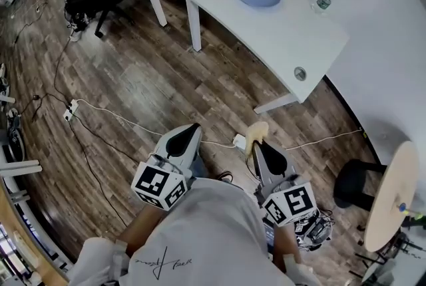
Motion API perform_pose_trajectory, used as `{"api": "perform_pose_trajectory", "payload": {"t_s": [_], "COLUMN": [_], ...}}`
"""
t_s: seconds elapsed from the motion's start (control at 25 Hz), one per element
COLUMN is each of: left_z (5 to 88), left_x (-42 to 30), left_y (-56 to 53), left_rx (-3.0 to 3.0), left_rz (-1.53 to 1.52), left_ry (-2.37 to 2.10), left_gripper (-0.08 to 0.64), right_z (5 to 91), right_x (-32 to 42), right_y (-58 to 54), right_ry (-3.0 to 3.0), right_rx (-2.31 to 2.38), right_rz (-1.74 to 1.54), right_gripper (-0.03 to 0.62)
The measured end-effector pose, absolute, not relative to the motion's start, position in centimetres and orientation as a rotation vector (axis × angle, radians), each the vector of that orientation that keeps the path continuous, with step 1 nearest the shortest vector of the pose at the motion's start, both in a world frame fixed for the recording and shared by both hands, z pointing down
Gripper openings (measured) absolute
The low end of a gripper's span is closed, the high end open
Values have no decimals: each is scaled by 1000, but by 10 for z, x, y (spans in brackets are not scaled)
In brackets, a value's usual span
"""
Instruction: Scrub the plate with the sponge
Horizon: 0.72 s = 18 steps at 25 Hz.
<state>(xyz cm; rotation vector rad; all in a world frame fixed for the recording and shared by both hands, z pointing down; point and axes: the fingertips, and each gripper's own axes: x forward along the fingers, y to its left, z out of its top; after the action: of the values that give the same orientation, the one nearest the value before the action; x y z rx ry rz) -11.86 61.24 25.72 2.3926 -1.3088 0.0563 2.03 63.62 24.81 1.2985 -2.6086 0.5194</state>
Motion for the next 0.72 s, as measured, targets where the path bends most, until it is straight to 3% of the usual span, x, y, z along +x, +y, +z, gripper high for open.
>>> {"api": "perform_pose_trajectory", "payload": {"t_s": [0.4,0.72], "left_z": [255,270], "left_x": [-184,-202], "left_y": [560,512], "left_rx": [2452,2408], "left_rz": [51,95], "left_ry": [-1259,-1305], "left_gripper": [18,12], "right_z": [250,265], "right_x": [-48,-58], "right_y": [581,541], "right_ry": [-2538,-2503], "right_rx": [1358,1369], "right_rz": [470,545], "right_gripper": [25,26]}}
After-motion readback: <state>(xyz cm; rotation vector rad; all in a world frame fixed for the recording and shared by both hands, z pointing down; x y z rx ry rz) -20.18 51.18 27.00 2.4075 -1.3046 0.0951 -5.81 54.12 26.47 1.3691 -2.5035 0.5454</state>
